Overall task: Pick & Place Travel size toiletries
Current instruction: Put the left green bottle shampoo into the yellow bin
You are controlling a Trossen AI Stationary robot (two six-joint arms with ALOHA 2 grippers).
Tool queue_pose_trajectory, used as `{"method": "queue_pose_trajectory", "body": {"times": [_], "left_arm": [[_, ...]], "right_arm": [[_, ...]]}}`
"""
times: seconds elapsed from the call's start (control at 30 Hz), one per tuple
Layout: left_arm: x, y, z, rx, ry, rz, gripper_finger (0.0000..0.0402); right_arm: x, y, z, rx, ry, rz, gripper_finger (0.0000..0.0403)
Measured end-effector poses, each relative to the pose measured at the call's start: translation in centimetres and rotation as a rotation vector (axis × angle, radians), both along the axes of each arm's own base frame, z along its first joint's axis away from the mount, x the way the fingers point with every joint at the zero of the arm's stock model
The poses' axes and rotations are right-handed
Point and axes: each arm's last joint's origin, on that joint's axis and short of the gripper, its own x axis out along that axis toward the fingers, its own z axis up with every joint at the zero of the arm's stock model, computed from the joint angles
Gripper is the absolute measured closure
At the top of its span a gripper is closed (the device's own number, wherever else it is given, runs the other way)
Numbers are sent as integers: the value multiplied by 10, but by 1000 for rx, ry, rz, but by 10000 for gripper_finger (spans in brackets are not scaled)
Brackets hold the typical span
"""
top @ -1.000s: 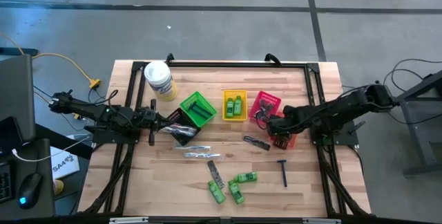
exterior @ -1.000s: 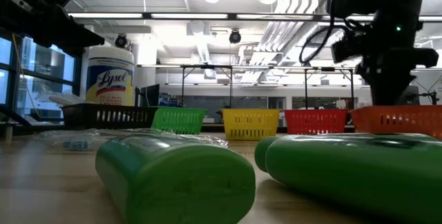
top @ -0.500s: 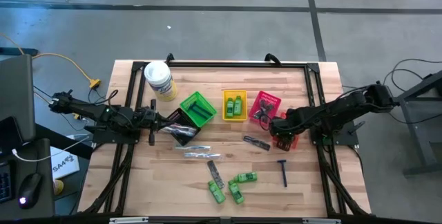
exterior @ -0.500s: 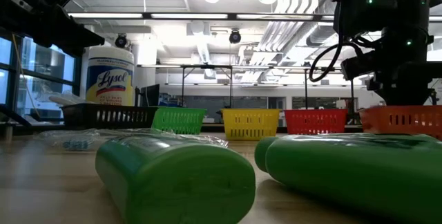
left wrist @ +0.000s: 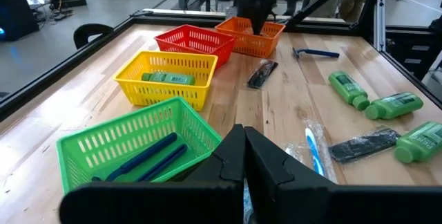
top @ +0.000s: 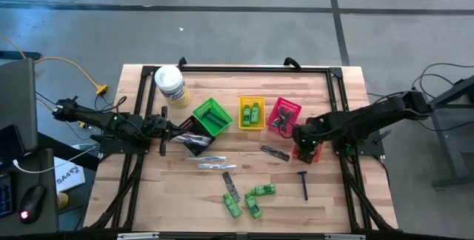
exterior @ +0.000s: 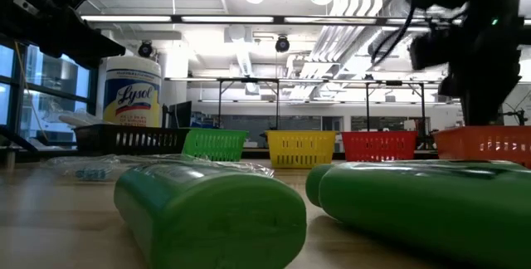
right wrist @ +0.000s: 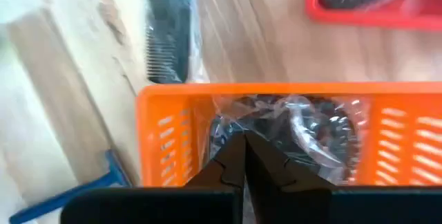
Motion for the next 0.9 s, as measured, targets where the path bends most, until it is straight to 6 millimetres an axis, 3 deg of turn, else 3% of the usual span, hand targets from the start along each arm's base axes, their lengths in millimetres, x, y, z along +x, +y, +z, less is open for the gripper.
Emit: {"method": "queue_pose_trajectory", "body": {"times": [0.27, 0.5, 0.63, 0.9], "left_arm": [[0, 0, -2, 6, 21, 0, 402], [0, 0, -2, -2, 20, 3, 402], [0, 1, -2, 2, 16, 24, 402], [0, 0, 4, 28, -35, -16, 402]], "right_arm": [[-19, 4, 36, -65, -266, 14, 401], [-22, 23, 79, -95, -918, 295, 401], [-29, 25, 79, -105, -1153, 440, 401], [-55, 5, 55, -155, -1261, 408, 401]]}}
